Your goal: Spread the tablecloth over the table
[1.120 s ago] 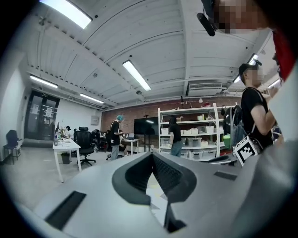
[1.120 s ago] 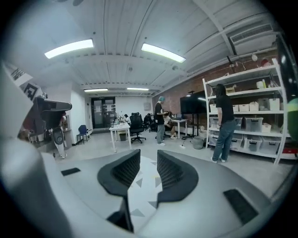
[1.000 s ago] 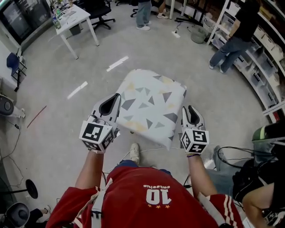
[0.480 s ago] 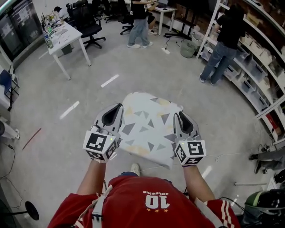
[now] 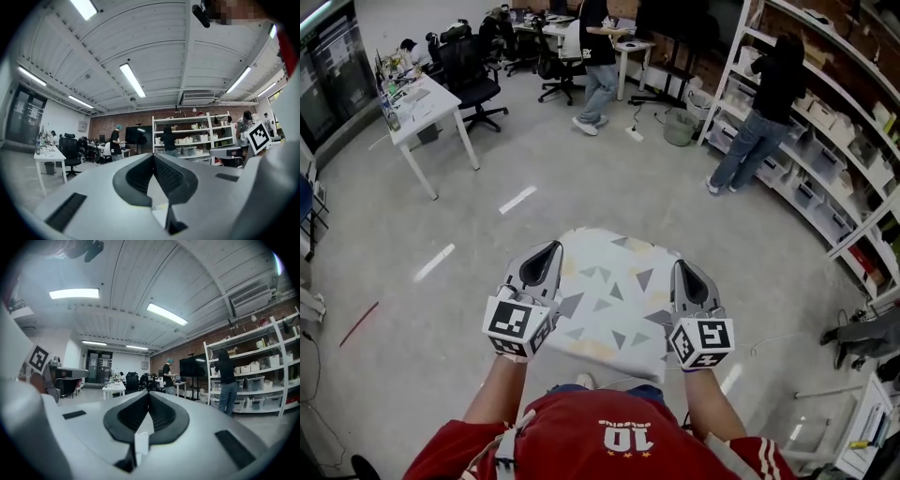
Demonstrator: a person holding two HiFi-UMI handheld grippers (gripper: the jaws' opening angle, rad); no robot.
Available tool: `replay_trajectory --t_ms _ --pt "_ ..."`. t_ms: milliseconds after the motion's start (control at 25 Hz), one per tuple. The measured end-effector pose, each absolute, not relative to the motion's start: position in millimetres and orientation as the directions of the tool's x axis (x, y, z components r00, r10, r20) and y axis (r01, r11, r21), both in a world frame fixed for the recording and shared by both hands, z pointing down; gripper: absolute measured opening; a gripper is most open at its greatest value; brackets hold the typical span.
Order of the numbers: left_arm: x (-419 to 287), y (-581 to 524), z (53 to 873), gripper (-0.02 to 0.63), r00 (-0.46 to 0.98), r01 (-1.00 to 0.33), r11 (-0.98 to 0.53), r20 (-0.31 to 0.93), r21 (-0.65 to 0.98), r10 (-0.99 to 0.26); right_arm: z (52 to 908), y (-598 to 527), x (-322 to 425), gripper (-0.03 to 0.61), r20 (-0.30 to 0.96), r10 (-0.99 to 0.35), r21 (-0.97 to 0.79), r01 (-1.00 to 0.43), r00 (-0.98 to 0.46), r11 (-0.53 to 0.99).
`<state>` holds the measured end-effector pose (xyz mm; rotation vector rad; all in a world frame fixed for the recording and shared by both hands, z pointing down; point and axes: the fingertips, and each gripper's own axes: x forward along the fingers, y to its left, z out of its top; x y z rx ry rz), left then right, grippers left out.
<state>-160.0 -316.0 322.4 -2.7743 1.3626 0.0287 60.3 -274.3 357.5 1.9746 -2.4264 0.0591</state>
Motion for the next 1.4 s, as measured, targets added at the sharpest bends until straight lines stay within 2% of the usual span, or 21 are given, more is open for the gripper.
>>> replay_trajectory --t_ms 360,1400 --pt "-162.3 -332.4 321.5 0.002 0.567 -0.823 -0.567 -0.063 -0.031 -0.821 357.4 -289.0 92.9 0.014 0.042 -0.989 -0.009 -0.990 -0.143 0.143" --pt "-106.3 -365.7 324.4 0.002 0.562 -0.827 -0.562 -0.050 -0.018 -0.826 355.6 -330.1 152.3 0.014 0.027 -0.986 -0.028 -0.987 -0.162 0.161"
